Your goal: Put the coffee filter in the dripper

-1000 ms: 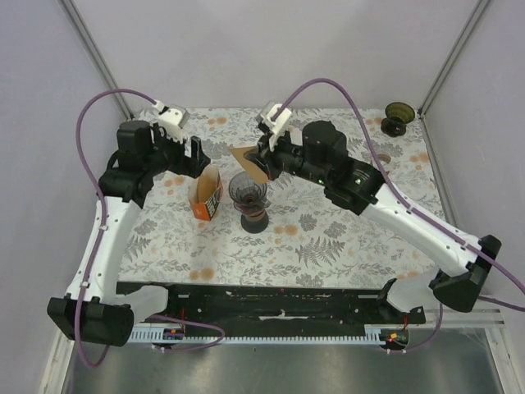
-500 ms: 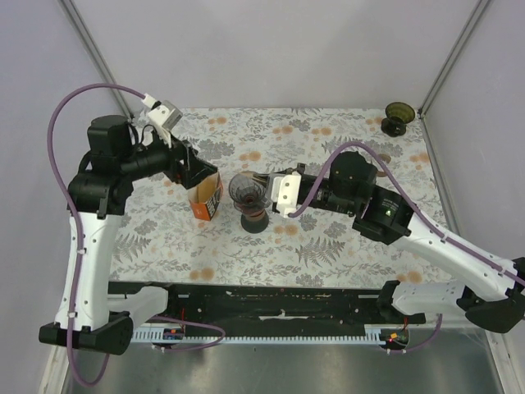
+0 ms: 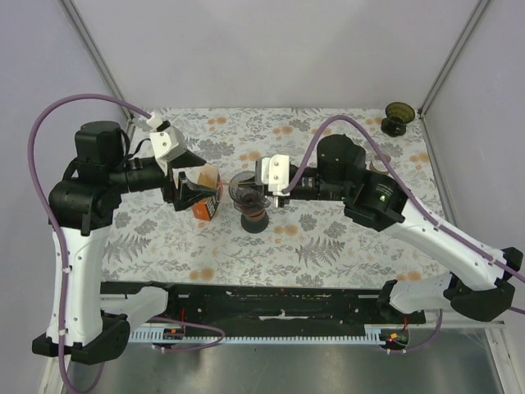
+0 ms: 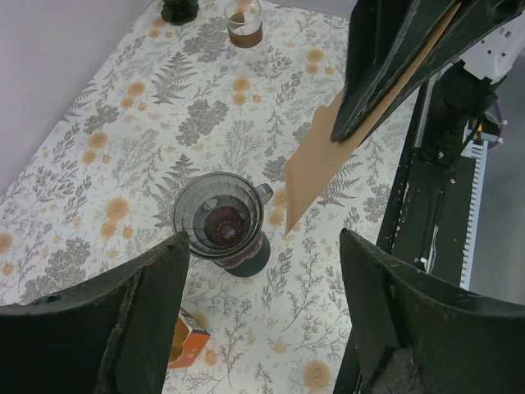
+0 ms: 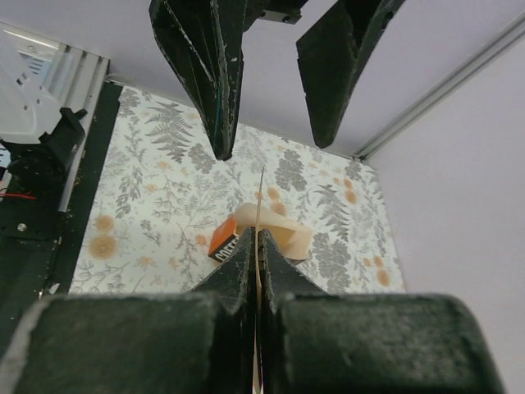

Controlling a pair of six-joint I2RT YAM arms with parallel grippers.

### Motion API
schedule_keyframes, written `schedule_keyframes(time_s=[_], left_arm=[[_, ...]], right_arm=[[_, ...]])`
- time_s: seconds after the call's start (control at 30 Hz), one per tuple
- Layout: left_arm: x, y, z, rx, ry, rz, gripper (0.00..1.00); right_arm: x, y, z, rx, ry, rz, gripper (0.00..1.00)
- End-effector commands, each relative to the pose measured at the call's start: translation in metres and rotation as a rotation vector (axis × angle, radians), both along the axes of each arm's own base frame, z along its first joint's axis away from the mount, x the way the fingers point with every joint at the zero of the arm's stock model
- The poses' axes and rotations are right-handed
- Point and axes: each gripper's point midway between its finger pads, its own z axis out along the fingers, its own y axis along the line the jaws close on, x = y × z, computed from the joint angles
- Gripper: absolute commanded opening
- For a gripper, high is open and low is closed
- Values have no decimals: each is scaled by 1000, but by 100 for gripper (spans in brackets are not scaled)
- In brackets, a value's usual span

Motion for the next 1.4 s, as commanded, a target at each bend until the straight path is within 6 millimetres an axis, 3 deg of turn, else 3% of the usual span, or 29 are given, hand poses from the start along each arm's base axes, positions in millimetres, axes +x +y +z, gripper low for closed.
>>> schedule_keyframes(time_s=[0.0,0.07,0.13,0.3,0.37,0.67,1.0,1.03,1.1,1.2,1.27,1.37], left_arm=[[-11,-10,-2,6,-42,-104,79],[-11,-14,-12,14,-14,-114,78],[-14,-22,-22,26,8,-141,70],[-39,-46,-45,41,80,-252,27],[-39,-48,-45,42,80,-253,5],[-30,-48,-39,47,84,-185,2],[-24,-45,-45,77,75,-155,2],[-23,-44,-44,81,68,-149,2],[-21,-42,-47,99,59,-132,2],[-10,-32,-51,151,29,-59,2],[-1,-21,-52,212,-23,-11,2],[16,4,-44,346,-201,59,2]], right_arm=[[-14,16,6,21,84,97,0],[-17,23,8,29,104,129,0],[-15,29,8,29,124,135,0],[-17,37,3,15,145,165,0],[-17,37,-2,4,152,166,0],[-13,33,-22,-31,161,139,2],[-10,25,-29,-39,190,128,0],[-9,24,-28,-36,193,123,4],[-3,22,-24,-23,205,83,34],[2,12,-14,8,244,29,66],[8,0,-3,45,275,-19,75],[13,-20,11,102,351,-78,77]])
